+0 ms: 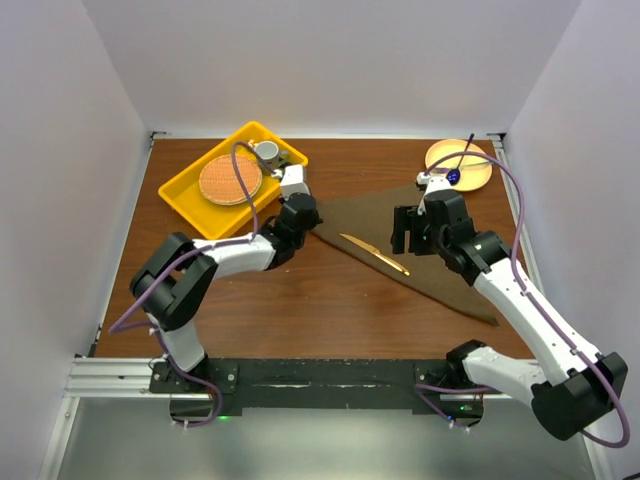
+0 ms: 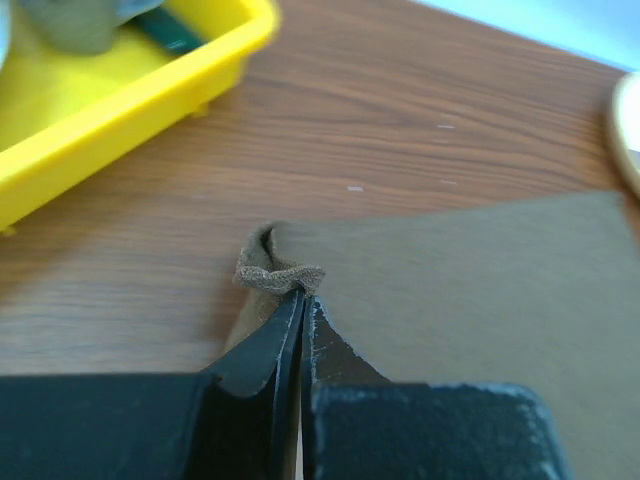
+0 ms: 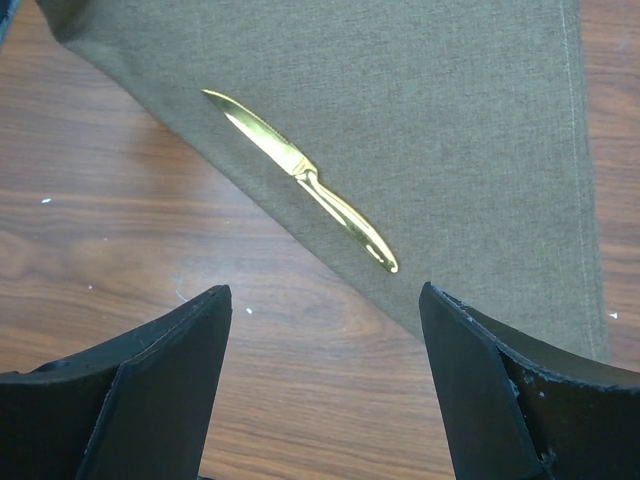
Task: Fold the napkin, place the utensils inside, and roll it up
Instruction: Fold the napkin
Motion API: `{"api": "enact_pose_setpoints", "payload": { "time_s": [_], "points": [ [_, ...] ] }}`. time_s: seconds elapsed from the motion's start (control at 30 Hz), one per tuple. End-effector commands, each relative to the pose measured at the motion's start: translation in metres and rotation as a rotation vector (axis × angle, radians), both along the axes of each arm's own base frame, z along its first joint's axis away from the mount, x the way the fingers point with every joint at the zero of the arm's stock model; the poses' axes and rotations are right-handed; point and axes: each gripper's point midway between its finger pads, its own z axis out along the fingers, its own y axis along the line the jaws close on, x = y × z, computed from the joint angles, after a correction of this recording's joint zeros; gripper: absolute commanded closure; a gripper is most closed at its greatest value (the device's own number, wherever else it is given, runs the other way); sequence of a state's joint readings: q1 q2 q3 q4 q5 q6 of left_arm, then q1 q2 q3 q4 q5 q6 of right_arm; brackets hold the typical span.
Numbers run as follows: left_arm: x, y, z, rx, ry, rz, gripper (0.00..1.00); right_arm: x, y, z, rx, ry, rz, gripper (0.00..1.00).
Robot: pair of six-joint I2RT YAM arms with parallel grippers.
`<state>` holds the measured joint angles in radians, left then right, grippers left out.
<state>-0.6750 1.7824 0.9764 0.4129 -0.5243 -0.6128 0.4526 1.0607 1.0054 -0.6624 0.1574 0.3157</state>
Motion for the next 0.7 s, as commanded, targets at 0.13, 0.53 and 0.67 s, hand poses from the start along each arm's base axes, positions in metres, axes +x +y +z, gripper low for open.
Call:
{"api": "enact_pose_setpoints", "payload": {
  "time_s": [0.13,0.53,0.67],
  "points": [
    [-0.041,-0.078,0.062,-0.013,-0.121,-0.247,0.95,-0.008,-0.004,0.03,0.077,-0.083,-0.043,0.18],
    [-0.093,-0.181,0.043,-0.084,-0.054,-0.515,0.95,-0.022,-0.021,0.056,0.097,-0.134,-0.118,0.17],
    [-0.101,-0.196,0.034,-0.082,-0.033,-0.555,0.95,-0.023,-0.024,0.057,0.092,-0.138,-0.124,0.17]
  ]
}}
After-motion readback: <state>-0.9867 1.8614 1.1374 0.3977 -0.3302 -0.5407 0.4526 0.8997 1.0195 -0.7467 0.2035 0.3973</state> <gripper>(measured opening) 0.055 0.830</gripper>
